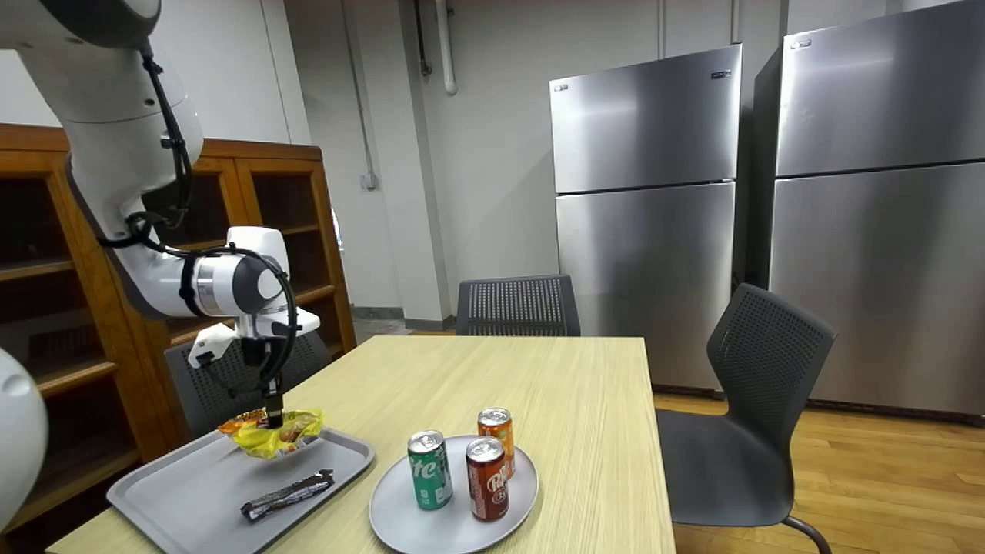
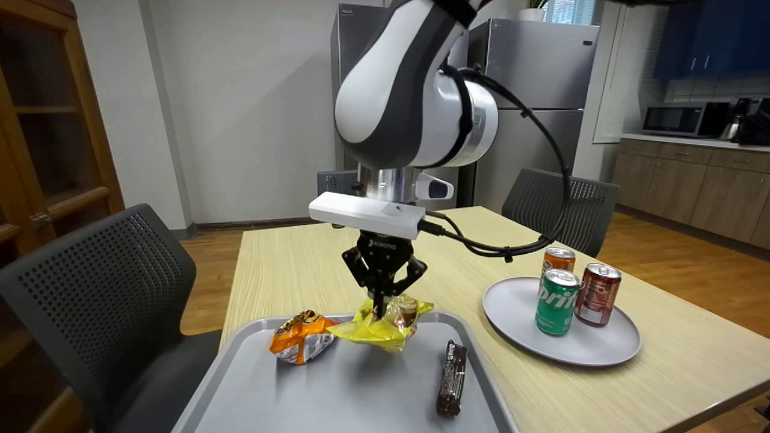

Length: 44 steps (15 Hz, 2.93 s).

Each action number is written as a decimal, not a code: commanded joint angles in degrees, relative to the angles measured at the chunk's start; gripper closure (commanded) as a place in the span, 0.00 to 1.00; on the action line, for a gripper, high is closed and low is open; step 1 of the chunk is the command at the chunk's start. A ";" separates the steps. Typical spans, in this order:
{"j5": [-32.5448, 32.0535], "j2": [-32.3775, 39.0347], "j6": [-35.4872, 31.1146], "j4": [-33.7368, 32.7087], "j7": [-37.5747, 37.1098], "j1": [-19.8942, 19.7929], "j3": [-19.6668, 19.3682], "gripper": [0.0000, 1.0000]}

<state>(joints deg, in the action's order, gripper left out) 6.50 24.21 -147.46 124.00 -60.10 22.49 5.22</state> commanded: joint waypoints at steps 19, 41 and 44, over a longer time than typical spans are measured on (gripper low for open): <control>-7.19 5.14 0.59 -9.26 -15.89 -1.39 -11.00 1.00; -13.78 1.18 1.83 -8.41 -26.53 3.61 -5.76 0.00; -13.09 0.87 2.02 -8.74 -25.56 3.94 -2.93 0.00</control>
<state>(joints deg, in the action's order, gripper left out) -6.17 26.91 -147.37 114.88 -86.45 26.45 -0.08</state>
